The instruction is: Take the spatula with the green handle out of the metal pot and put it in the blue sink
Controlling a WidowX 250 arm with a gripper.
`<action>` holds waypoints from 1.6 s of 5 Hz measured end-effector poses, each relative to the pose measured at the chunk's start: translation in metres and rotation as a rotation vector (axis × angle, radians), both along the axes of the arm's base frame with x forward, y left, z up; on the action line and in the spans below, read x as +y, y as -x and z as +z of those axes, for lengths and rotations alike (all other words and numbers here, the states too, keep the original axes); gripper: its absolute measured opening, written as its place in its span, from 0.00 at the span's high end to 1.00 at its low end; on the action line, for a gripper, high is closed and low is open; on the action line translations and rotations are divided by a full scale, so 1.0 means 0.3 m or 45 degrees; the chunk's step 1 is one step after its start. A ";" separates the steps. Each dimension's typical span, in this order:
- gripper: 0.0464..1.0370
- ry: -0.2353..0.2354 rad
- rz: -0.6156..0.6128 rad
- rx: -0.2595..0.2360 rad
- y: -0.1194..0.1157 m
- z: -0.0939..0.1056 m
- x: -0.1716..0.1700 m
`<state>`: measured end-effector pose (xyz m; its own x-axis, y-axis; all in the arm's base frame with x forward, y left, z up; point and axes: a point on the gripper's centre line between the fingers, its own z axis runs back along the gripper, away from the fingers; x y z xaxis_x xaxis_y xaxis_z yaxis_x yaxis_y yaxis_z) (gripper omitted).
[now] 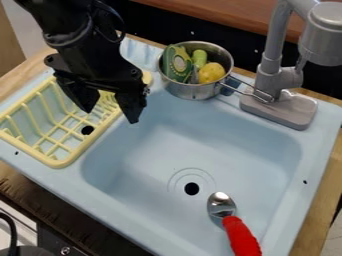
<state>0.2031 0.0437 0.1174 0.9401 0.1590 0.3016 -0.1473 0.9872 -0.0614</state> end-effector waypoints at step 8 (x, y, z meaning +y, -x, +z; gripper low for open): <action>0.05 -0.033 0.850 0.091 -0.321 0.000 -0.091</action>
<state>0.2995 0.0163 0.1174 0.6603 0.7067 0.2542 -0.7296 0.6839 -0.0062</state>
